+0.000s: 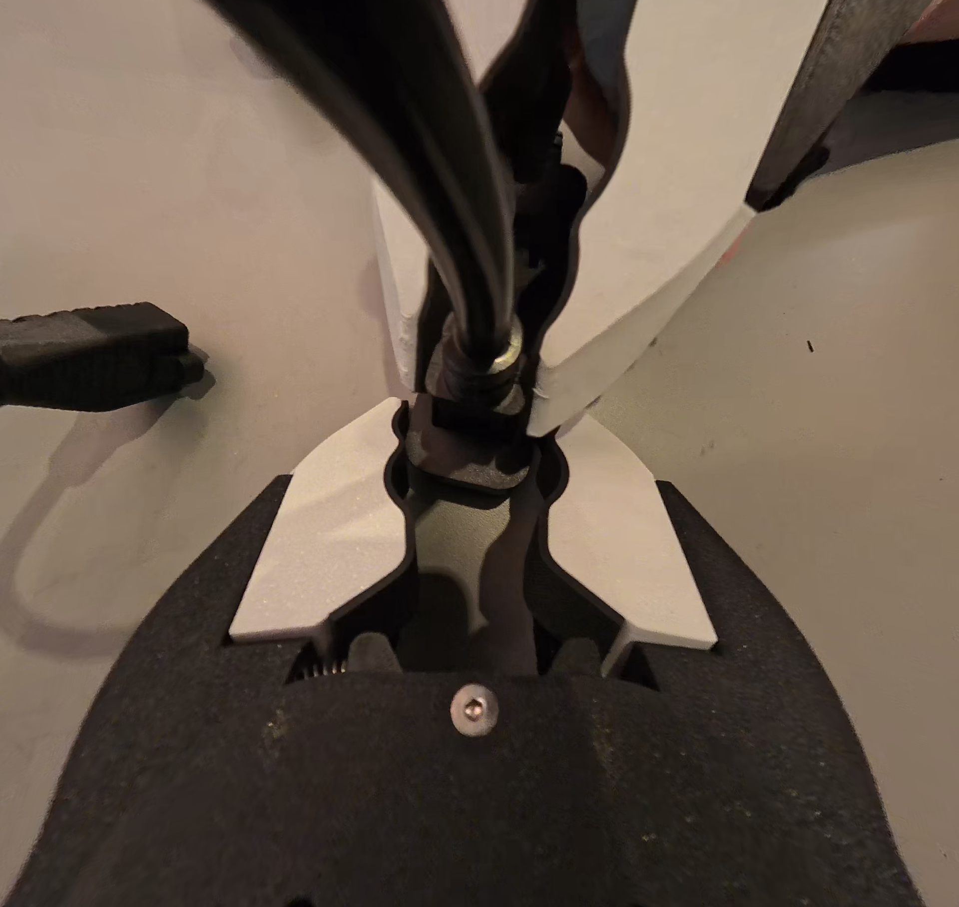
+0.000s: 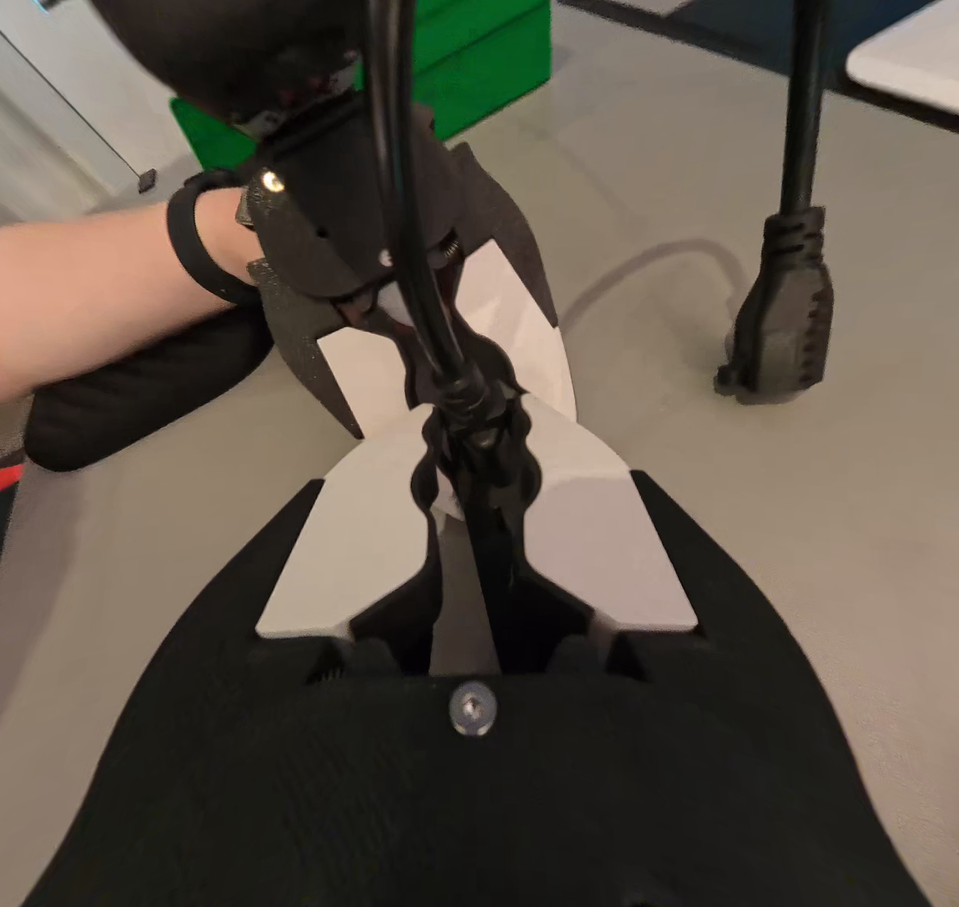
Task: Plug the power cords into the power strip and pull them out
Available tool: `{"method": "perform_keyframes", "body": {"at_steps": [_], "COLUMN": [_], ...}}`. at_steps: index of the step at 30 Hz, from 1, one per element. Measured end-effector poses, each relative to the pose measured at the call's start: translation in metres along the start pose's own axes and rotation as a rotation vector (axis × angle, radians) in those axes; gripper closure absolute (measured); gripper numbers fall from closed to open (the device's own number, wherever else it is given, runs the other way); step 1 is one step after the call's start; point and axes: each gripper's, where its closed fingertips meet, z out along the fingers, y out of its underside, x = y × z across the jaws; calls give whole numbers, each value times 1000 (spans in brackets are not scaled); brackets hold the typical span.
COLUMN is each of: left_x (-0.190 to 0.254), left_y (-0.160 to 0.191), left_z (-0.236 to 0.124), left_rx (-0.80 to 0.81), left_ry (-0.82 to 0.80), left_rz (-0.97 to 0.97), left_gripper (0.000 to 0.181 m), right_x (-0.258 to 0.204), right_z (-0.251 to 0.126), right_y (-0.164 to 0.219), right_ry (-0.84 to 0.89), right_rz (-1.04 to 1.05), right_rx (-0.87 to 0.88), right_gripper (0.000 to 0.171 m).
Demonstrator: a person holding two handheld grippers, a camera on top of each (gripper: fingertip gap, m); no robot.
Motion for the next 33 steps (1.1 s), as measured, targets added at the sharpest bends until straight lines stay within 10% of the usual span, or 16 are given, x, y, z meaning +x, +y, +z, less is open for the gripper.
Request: {"method": "perform_keyframes", "body": {"at_steps": [33], "left_x": [0], "left_y": [-3], "left_z": [1], "left_rx": [18], "left_ry": [-19], "left_rz": [3], "left_gripper": [134], "right_x": [0], "right_z": [-1], "right_y": [-8], "right_ry": [62], "right_rz": [-116], "right_rx": [135], "right_gripper": [151]}}
